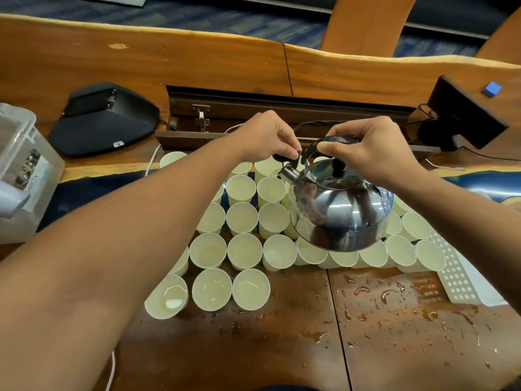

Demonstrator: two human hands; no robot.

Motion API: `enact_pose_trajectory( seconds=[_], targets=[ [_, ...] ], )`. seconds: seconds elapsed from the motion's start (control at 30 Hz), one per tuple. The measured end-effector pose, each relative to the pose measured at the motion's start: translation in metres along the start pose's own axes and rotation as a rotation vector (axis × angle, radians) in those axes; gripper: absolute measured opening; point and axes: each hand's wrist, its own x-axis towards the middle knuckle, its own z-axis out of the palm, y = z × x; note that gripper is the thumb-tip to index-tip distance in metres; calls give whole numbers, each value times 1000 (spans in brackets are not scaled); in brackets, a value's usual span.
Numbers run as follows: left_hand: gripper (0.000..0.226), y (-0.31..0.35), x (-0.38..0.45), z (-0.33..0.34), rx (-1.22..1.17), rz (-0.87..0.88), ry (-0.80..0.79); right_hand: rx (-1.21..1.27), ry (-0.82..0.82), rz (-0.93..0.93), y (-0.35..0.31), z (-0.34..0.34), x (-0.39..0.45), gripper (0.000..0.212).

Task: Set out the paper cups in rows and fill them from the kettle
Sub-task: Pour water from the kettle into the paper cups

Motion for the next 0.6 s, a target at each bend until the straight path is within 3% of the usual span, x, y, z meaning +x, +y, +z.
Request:
enact_pose_trajectory(
  seconds=[0.6],
  targets=[
    [12,9,-2,-3,3,26,28,45,71,-11,7,-2,-4,19]
  ],
)
